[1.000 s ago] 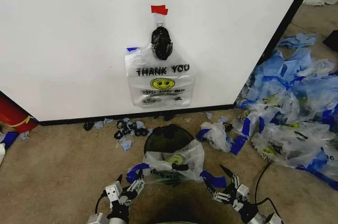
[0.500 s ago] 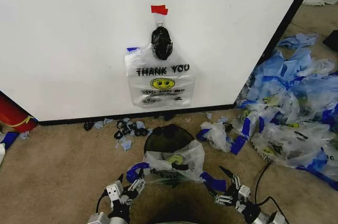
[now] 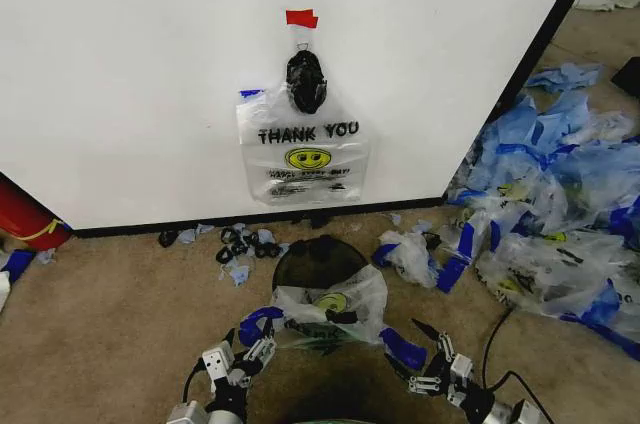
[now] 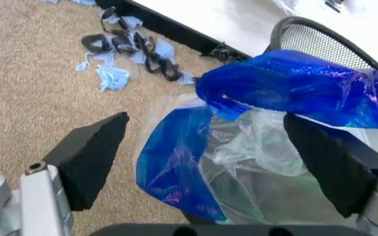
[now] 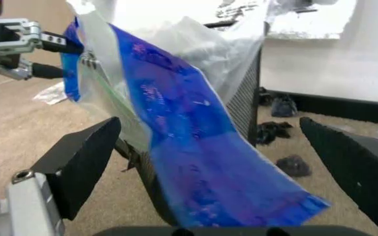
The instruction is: Pick up the garbage bag from the wall and place it over the trash bin.
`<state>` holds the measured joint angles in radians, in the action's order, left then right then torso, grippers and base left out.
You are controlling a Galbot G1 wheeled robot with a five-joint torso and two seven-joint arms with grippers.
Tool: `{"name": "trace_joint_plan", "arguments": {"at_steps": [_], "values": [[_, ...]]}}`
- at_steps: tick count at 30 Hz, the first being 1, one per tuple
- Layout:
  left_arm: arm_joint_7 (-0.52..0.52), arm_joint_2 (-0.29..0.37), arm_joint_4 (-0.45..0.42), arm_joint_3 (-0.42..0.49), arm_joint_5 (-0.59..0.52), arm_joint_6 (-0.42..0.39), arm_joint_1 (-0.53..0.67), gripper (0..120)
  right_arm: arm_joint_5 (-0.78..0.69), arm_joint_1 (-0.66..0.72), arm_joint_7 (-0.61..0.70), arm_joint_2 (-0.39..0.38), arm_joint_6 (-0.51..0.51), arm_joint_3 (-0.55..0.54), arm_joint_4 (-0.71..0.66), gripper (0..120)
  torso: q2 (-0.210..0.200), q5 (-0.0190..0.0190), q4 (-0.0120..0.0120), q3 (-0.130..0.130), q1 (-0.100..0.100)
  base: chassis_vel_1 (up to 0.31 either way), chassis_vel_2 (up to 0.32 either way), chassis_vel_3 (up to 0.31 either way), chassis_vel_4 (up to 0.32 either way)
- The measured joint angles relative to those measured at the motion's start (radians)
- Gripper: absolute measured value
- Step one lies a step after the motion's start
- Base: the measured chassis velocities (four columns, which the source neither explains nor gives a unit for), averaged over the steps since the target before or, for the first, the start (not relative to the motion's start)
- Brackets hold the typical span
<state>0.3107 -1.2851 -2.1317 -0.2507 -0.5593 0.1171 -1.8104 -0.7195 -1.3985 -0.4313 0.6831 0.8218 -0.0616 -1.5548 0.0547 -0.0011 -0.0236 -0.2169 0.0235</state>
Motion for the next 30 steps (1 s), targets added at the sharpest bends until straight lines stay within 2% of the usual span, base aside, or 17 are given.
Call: {"name": "trace_joint_plan", "arguments": {"at_steps": [13,30], "values": [[-0.003,-0.001,-0.005,-0.017,0.027,0.003,0.001,94,-0.035,-0.004,-0.006,0.010,-0.001,0.015,-0.035,100,0.000,-0.0001,0.0000,0.000,0.000,0.000,0.000,0.000,0.000],[0.002,0.014,-0.107,0.005,0.006,-0.030,-0.068,95,-0.053,0.026,-0.001,0.028,0.000,0.016,-0.054,100,0.000,-0.0001,0.0000,0.000,0.000,0.000,0.000,0.000,0.000]]}}
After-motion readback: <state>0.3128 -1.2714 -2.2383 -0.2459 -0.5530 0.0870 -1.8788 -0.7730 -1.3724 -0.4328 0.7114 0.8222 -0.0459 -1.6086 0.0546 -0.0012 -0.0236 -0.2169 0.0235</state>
